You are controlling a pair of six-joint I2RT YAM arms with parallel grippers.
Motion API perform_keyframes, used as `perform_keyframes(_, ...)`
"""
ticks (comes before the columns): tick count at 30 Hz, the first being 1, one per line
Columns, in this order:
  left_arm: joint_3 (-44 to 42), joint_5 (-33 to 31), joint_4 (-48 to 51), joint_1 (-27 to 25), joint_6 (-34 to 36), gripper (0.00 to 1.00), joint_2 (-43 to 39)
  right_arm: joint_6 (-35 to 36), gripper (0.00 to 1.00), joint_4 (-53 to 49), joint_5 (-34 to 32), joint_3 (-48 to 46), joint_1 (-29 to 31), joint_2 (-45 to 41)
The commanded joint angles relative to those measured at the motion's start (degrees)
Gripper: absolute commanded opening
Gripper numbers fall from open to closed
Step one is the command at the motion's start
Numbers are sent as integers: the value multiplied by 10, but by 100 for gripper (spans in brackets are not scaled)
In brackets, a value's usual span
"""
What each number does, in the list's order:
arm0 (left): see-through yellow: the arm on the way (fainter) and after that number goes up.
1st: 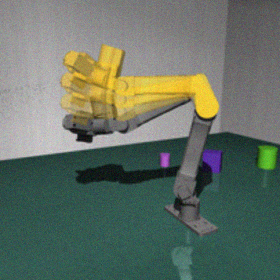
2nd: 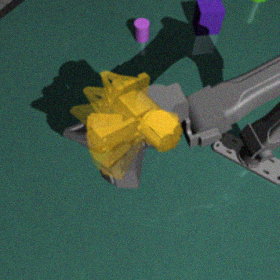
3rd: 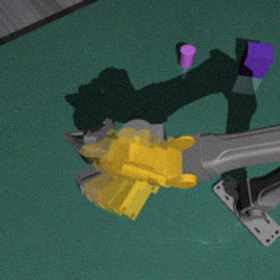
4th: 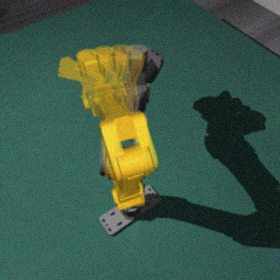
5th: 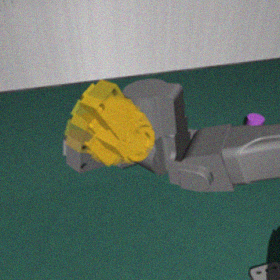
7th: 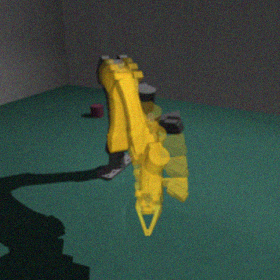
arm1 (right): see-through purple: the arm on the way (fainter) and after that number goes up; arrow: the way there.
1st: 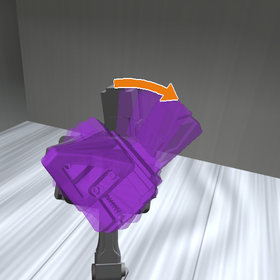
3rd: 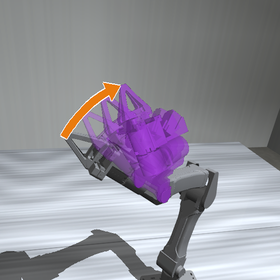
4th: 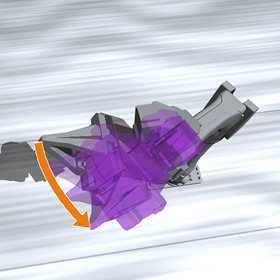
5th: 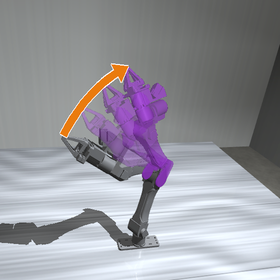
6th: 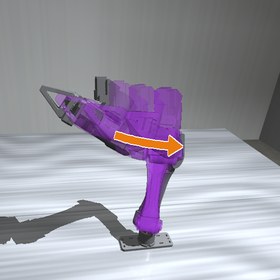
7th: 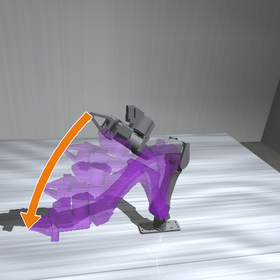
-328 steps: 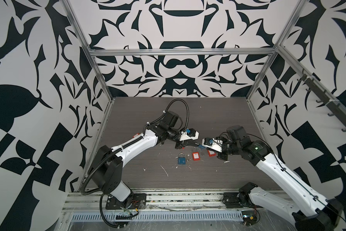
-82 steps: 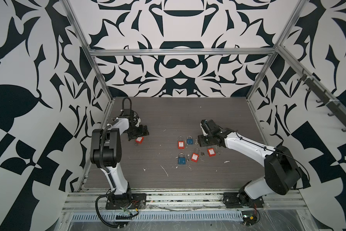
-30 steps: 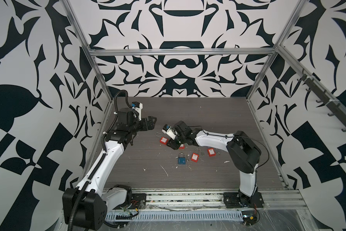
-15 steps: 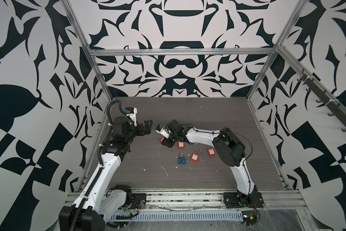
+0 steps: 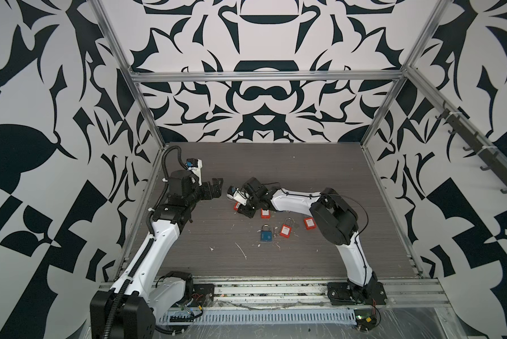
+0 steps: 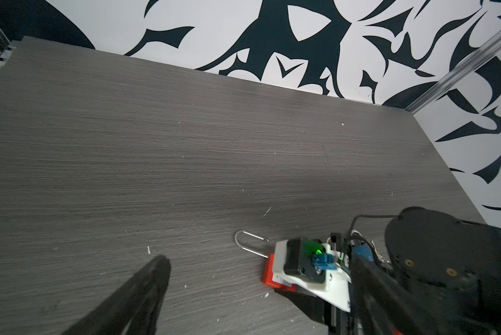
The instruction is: Lock with the key
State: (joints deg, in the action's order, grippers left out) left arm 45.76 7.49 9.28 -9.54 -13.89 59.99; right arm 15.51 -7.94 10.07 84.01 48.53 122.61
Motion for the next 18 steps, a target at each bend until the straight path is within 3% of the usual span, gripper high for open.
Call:
perform_keyframes(1,16,19,1,3,31,95,-2,40,14,41,18,-42,-4,-113)
perform_keyframes(3,25,63,8,2,56,89,10,75,12,35,64,-78,-20,-166)
perform_keyframes(7,47,214,21,0,139,71,39,136,12,2,185,-148,-74,-272)
perform_keyframes(9,47,241,16,-17,177,69,41,168,11,-28,216,-176,-98,-322)
perform_keyframes(14,33,320,0,-74,326,66,28,231,9,-130,220,-214,-136,-429)
perform_keyframes(16,28,381,5,-96,416,58,27,244,8,-172,220,-219,-142,-464)
perform_keyframes(18,33,376,5,-122,447,56,38,247,8,-192,223,-227,-144,-494)
